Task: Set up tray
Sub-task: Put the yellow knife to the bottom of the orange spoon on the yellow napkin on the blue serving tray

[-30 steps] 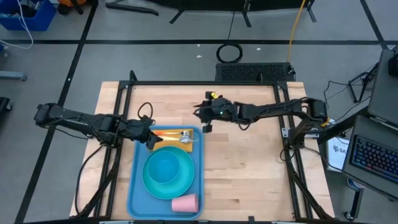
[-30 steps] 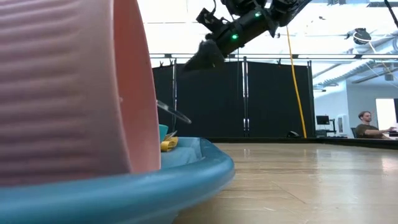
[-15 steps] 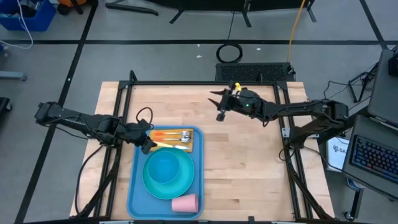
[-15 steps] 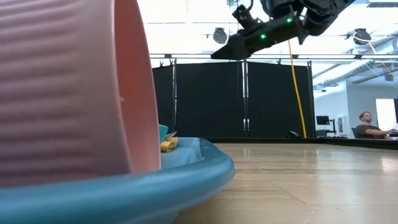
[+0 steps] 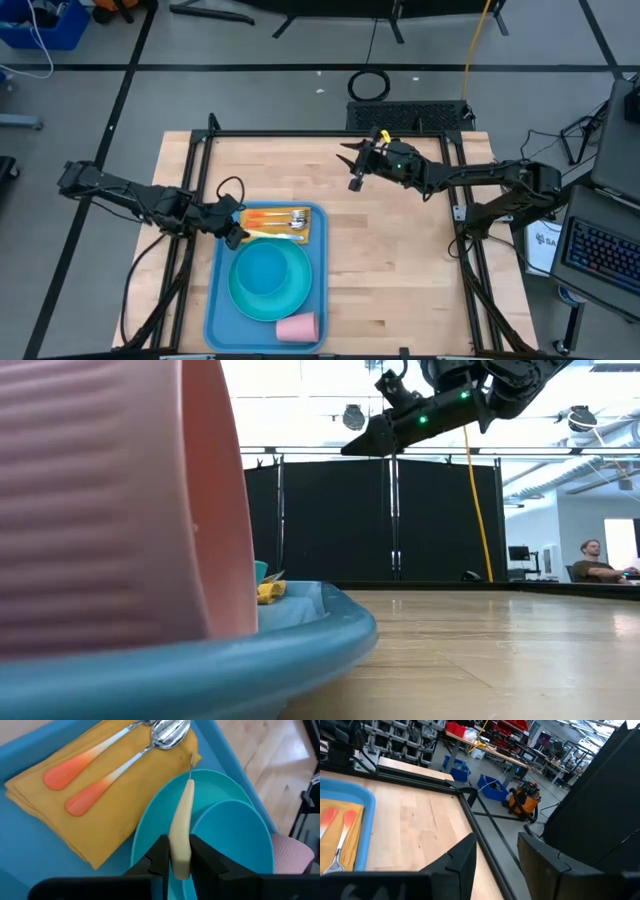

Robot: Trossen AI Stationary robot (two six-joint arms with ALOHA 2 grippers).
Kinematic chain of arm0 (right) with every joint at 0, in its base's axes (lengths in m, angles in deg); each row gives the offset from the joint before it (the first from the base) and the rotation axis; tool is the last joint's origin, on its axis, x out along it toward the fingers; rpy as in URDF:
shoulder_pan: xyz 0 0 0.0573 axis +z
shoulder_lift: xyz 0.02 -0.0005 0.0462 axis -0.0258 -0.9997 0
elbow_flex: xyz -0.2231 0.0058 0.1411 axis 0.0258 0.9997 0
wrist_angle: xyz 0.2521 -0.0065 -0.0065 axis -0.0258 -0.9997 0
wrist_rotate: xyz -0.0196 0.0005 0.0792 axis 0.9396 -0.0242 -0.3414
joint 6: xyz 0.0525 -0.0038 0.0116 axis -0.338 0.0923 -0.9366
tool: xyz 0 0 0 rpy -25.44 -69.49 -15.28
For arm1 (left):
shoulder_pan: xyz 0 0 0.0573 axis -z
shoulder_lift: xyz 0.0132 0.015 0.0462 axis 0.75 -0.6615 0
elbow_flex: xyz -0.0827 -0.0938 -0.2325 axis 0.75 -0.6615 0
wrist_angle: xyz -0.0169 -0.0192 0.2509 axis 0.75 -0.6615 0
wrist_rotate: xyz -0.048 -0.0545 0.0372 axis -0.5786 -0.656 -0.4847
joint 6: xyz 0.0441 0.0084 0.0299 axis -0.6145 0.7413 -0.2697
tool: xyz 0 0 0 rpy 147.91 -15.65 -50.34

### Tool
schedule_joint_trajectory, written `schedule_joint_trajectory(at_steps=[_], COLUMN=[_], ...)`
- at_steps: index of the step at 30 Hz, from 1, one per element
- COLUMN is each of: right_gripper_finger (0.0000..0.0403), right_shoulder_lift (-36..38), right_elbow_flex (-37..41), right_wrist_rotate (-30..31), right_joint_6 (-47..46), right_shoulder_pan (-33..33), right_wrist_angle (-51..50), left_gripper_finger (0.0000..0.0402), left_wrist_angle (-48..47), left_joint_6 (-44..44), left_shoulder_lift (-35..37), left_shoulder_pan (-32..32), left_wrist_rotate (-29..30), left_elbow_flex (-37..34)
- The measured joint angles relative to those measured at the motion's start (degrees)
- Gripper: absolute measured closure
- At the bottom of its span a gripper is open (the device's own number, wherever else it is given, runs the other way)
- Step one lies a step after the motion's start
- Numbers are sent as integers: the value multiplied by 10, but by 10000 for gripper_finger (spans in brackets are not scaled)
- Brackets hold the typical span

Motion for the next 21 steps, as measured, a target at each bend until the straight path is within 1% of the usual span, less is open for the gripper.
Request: schedule_joint_trajectory(at_steps=[10,14,21], right_gripper_finger=[271,271,271], right_shoulder_lift=[0,0,0], right_elbow_flex=[0,0,0], right_wrist_rotate=[0,0,-1], right_joint_6=[0,0,0], right_shoulder_pan=[0,0,0], right_wrist_angle=[0,1,5], left_gripper_finger=[349,349,349], left_wrist_angle=[19,7,49], left_joint_6=[42,59,32], left_shoulder_lift=[-1,-1,-1], left_shoulder_pan=[38,46,49], left_wrist_rotate=[5,32,48], left_elbow_flex=[-3,-3,-3])
